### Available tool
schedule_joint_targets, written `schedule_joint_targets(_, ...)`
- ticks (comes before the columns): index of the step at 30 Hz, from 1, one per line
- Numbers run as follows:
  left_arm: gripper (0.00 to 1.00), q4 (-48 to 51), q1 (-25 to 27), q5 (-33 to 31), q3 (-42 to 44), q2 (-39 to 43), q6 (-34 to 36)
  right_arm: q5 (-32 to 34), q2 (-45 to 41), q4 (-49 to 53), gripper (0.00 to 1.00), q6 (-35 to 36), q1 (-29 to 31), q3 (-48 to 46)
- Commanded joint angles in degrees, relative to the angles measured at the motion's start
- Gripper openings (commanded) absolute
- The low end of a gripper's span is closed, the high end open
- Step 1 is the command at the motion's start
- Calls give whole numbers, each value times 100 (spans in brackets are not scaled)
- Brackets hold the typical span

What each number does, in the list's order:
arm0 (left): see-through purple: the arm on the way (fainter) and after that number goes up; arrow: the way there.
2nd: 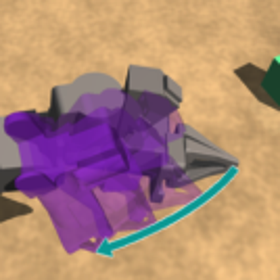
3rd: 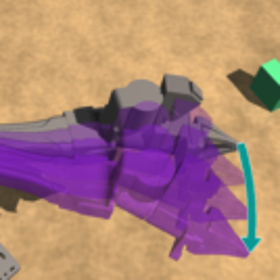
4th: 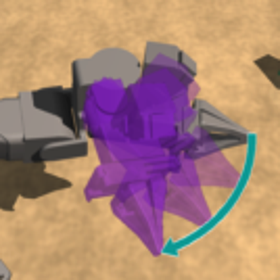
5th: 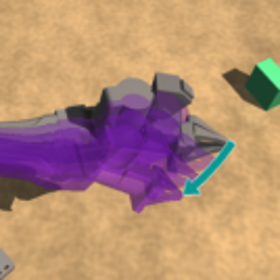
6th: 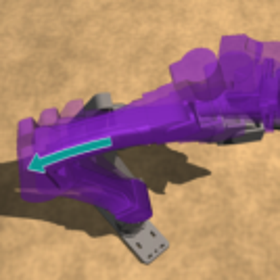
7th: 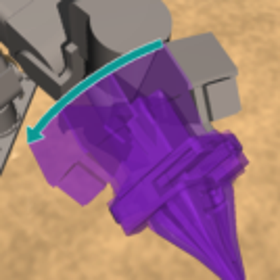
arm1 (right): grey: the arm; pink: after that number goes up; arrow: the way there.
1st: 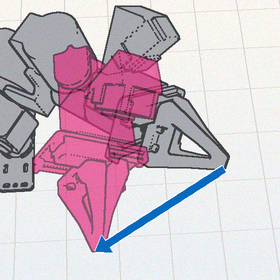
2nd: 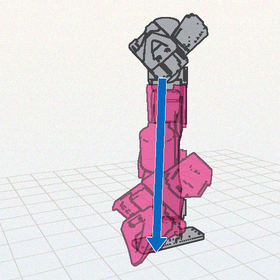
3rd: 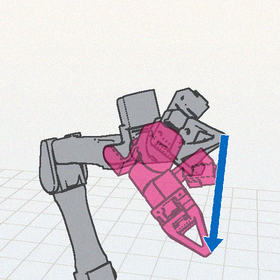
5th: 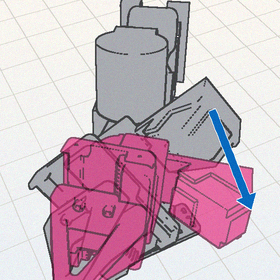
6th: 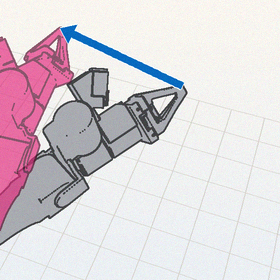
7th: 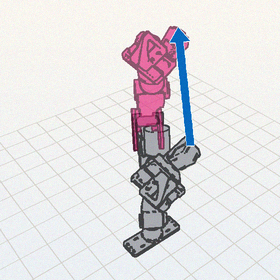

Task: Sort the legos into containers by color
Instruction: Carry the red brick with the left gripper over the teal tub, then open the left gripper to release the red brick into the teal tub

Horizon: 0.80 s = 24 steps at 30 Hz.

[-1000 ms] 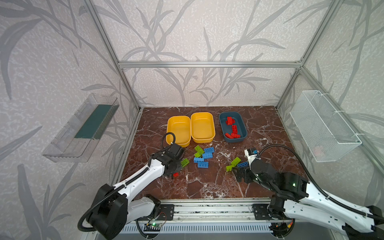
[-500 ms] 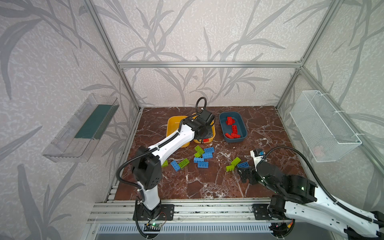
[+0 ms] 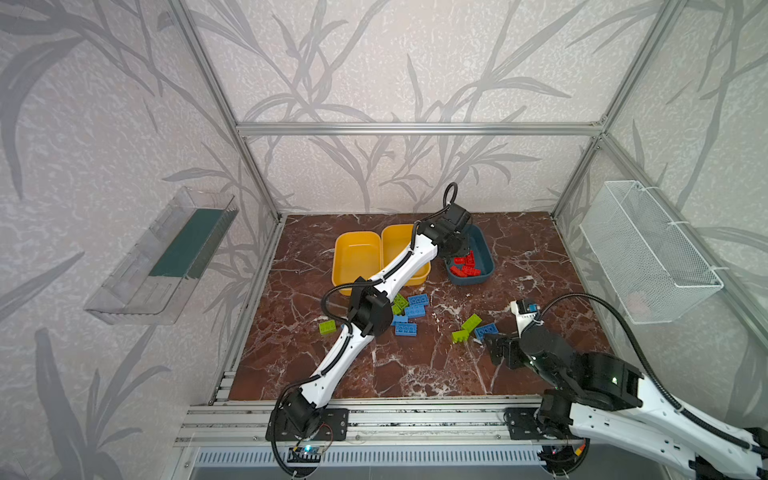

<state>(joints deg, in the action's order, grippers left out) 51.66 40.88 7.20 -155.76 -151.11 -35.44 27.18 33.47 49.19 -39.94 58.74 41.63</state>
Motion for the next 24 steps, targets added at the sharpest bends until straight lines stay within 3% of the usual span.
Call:
schedule_joint_targets(1, 17, -413, 16, 135, 167, 37, 130, 214, 70, 100, 99, 198, -206, 249)
schedule_joint_targets(3, 30, -496, 8, 125, 114, -35, 127, 118, 114, 65, 99, 271, -313, 263)
schedule_joint_targets(7, 73, -633, 7, 147, 68, -34, 143, -126, 151, -27, 99, 302, -518, 234)
schedule_joint_targets(9, 83, -669, 7, 143, 72, 51, 166, -193, 159, -75, 99, 301, -556, 232)
schedule_joint_targets(14, 87, -411, 7, -30, 160, 432, 219, -263, 270, -63, 99, 277, -557, 299)
schedule_joint_targets(17, 87, -251, -1, -253, 777, 1010, 239, -353, 366, -50, 99, 285, -557, 346)
schedule_joint_targets(24, 86, -1513, -17, -1148, 5129, 3816, 126, -680, 586, -214, 99, 230, -548, 339)
